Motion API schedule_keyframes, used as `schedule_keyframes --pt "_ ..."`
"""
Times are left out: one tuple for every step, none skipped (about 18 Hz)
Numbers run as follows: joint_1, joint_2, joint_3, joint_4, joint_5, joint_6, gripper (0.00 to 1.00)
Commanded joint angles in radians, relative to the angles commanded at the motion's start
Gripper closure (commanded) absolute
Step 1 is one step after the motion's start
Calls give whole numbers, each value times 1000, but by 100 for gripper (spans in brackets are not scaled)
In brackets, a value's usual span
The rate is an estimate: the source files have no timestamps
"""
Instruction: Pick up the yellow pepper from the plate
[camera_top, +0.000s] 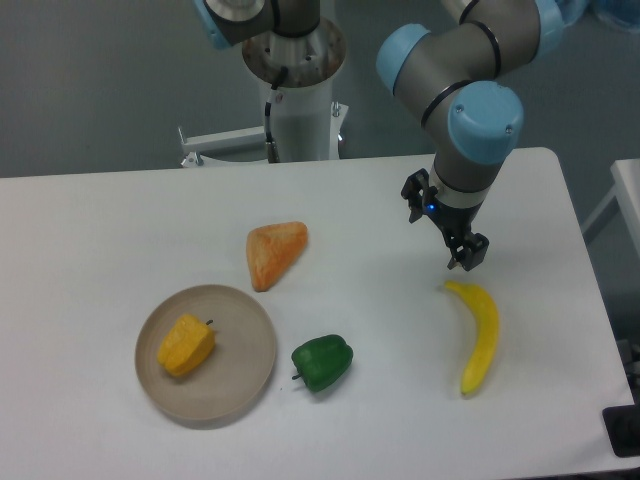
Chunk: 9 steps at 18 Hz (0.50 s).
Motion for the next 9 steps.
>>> schedule_keyframes --pt "0 0 0 3 0 0 0" --pt "2 0 0 2 0 0 0" --pt "2 0 0 2 0 0 0" --pt "0 0 0 2 0 0 0" --pt "0 0 0 3 0 0 0" --pt "0 0 0 2 0 0 0" --pt "0 0 0 3 -2 0 0" --pt "0 -2 0 3 -2 2 0" --pt "0 -3 -3 12 -2 2 0"
